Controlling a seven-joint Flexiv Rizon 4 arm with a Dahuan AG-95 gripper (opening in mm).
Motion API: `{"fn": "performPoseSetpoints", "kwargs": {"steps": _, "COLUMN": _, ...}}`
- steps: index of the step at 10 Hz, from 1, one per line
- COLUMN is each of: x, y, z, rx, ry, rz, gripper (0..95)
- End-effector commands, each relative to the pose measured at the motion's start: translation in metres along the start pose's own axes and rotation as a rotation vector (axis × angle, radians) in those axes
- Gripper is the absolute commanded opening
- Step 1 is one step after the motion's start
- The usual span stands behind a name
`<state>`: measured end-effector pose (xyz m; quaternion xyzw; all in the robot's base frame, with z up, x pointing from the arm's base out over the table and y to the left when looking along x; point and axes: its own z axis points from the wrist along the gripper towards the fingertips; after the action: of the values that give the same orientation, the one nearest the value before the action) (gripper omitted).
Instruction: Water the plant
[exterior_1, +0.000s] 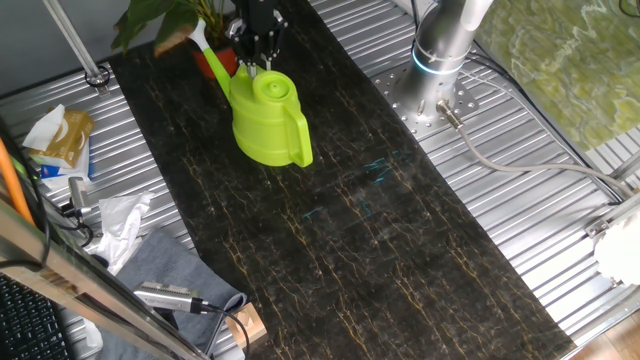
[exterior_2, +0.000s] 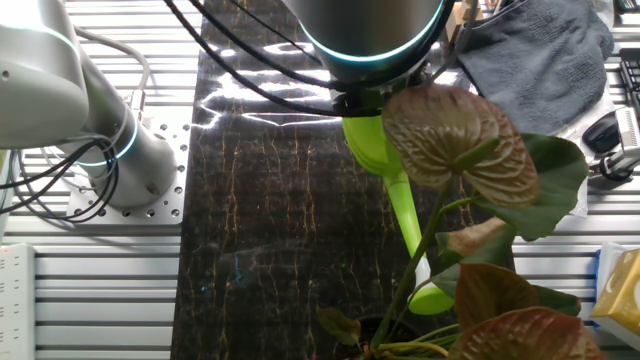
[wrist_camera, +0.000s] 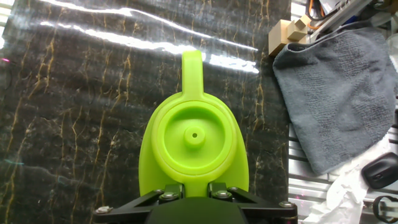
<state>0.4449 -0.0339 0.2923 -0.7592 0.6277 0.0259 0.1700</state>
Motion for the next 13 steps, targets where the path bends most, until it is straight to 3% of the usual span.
{"fn": "performPoseSetpoints", "kwargs": {"steps": 1, "x": -0.0001, "y": -0.0001, "z": -0.0002, "rx": 0.002, "ry": -0.003, "rz": 0.002, "gripper": 0.0}}
{"fn": "performPoseSetpoints", "kwargs": {"steps": 13, "x": 0.0013, "y": 0.0, "z": -0.0013, "rx": 0.023, "ry": -0.039, "rz": 0.007, "gripper": 0.0}}
